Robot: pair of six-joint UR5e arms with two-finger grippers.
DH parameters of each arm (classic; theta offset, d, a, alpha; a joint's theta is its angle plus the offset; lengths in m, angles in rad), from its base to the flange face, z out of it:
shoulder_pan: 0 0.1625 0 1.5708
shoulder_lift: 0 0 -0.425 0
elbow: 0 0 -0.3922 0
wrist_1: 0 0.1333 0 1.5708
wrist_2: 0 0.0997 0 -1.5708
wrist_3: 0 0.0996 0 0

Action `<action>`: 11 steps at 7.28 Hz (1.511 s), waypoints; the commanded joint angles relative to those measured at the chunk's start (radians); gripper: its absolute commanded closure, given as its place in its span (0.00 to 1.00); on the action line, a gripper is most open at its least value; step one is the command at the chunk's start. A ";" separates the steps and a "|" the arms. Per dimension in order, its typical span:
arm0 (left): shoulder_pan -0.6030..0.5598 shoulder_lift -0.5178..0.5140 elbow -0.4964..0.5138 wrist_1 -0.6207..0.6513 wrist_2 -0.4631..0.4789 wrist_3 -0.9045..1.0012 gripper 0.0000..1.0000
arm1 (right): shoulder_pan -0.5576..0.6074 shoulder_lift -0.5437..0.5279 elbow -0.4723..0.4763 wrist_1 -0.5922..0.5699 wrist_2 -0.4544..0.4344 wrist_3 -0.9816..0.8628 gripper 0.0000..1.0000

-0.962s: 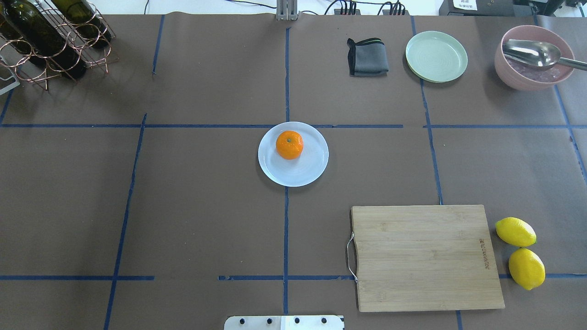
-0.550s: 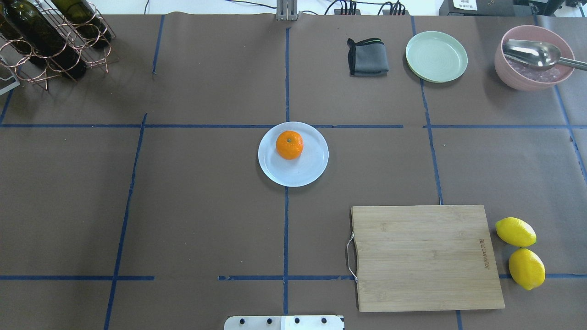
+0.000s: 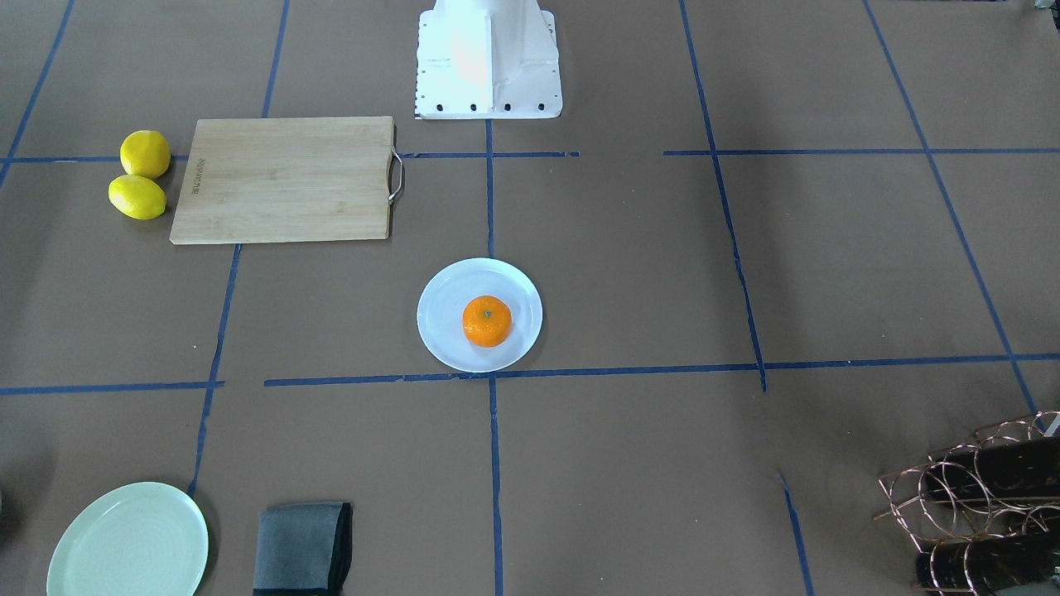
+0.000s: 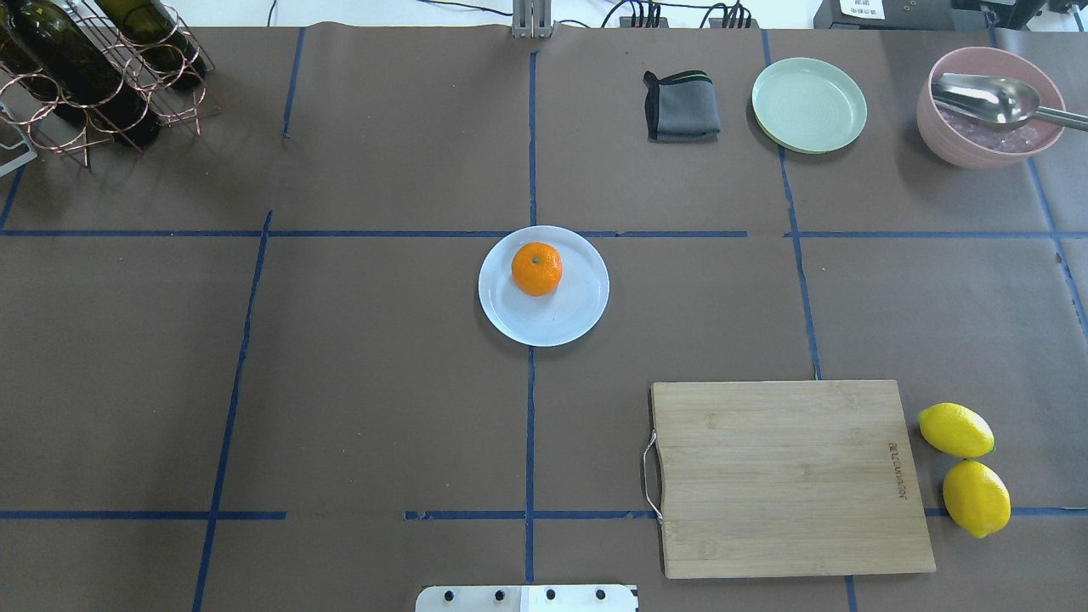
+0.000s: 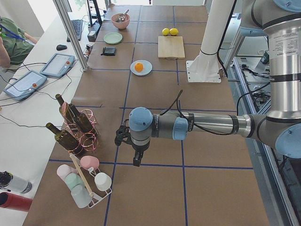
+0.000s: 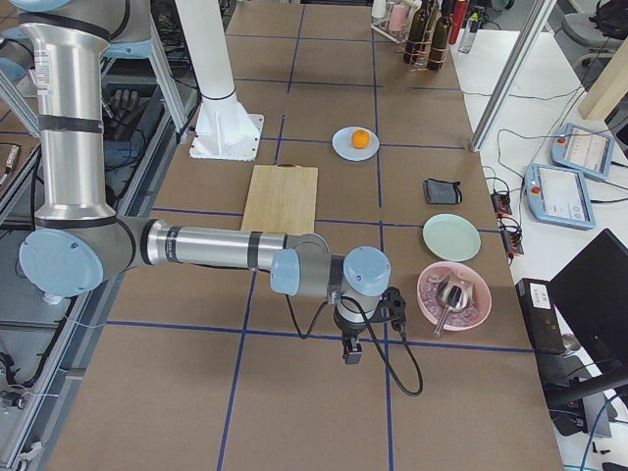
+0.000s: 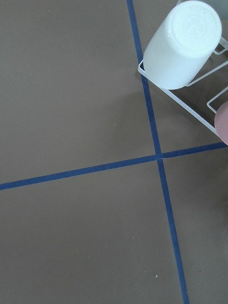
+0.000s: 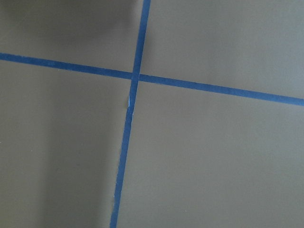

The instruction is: Pick orange to plate

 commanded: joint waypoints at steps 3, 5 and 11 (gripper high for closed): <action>0.000 0.007 0.000 0.001 0.007 -0.002 0.00 | 0.000 -0.024 0.041 0.001 0.012 0.001 0.00; -0.001 0.005 0.000 0.001 0.008 -0.002 0.00 | -0.001 -0.025 0.047 -0.001 0.015 0.004 0.00; 0.000 0.005 -0.001 0.001 0.010 -0.002 0.00 | -0.003 -0.032 0.046 -0.001 0.015 0.005 0.00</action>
